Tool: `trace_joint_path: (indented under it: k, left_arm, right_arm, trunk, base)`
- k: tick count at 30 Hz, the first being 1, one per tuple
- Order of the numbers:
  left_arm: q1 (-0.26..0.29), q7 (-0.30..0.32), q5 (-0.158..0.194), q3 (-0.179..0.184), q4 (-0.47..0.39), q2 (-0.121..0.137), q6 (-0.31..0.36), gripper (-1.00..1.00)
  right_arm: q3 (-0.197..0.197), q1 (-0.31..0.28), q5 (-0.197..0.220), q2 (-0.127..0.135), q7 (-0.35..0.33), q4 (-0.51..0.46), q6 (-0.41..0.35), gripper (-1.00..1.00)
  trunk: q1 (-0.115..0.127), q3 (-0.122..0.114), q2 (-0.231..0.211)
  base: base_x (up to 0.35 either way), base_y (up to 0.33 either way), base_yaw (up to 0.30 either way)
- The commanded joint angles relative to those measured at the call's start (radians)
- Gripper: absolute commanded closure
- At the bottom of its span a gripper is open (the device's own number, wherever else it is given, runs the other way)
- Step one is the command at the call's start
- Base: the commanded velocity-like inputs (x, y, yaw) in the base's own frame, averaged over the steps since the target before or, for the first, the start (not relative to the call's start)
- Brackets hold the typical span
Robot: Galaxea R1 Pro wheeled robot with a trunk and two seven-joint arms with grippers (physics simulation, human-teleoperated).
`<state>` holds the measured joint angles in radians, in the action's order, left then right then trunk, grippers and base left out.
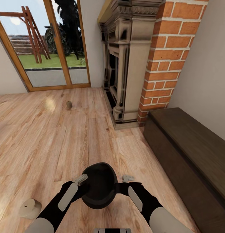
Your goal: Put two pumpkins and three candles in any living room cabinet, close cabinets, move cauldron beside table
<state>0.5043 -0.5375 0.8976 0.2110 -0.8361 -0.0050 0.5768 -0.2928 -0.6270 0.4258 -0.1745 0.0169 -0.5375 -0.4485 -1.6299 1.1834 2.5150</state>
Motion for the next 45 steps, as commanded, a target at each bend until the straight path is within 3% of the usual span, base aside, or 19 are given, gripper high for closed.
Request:
trace_joint_path:
  k: [1,11,45]
  left_arm:
    - [0.0,-0.01,0.01,0.002,-0.001,0.0,0.0,-1.0]
    - [0.0,-0.01,0.01,0.002,-0.001,0.0,0.0,-1.0]
    - [0.0,-0.01,0.01,0.002,-0.001,0.0,0.0,-1.0]
  right_arm:
    - [0.002,0.0,0.002,0.0,0.009,-0.001,-0.003,-1.0]
    - [0.007,0.0,0.003,0.0,0.04,0.001,0.021,-1.0]
    - [0.009,0.0,0.004,0.0,0.041,-0.001,0.024,-1.0]
  trunk:
    - [0.0,0.001,0.0]
    - [0.0,0.001,0.0]
    - [0.0,0.001,0.0]
  base:
    - [0.0,0.0,0.0]
    - [0.0,0.0,0.0]
    - [0.0,0.012,0.01]
